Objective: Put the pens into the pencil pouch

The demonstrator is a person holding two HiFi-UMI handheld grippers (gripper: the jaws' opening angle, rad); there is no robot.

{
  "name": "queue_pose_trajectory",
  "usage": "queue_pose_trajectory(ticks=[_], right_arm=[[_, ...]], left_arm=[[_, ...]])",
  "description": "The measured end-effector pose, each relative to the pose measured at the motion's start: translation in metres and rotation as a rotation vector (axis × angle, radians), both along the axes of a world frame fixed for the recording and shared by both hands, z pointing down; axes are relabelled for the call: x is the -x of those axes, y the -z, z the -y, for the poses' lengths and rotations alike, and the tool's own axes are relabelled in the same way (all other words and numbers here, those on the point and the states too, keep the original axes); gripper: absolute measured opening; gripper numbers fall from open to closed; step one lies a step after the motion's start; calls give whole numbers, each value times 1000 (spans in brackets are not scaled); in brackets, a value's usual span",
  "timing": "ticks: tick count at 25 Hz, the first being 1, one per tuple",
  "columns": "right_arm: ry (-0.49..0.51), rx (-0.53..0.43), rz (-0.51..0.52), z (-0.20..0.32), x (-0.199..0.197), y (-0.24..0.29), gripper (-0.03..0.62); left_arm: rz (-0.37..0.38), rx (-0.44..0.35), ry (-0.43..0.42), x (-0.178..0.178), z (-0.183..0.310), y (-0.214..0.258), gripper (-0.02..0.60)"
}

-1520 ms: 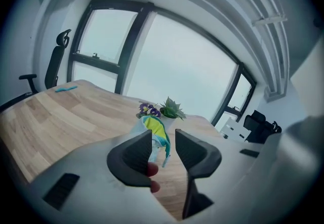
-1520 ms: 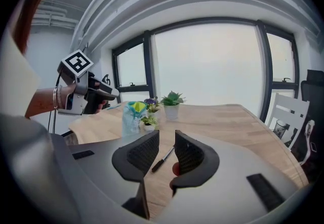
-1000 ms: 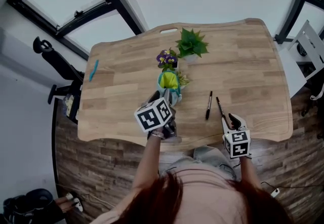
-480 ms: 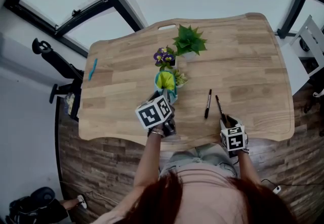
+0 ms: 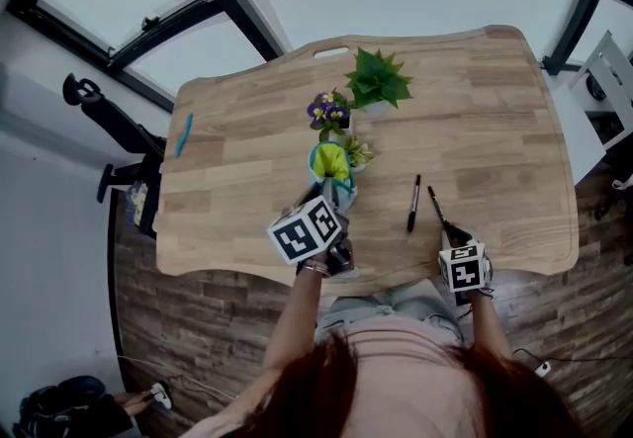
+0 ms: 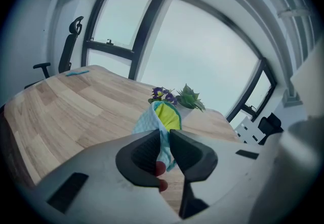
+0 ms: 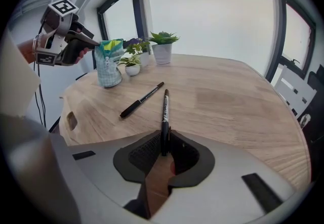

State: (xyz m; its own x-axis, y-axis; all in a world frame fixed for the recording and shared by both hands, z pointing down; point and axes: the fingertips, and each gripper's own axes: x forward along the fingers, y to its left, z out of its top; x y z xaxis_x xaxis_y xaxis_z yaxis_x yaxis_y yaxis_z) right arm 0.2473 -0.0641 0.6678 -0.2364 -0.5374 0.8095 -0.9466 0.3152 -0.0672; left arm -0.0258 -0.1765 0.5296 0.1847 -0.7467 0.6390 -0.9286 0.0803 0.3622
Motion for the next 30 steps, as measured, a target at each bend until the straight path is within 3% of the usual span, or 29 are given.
queue_pose_trajectory(ticks=[13,30], right_arm=[[-58,-87,0,26,8,47,52],[50,-181,40,58,66,107,52]], left_arm=[[-47,-7,-115,1,0,5,26],[-77,-9,-261,10,1,9,25]])
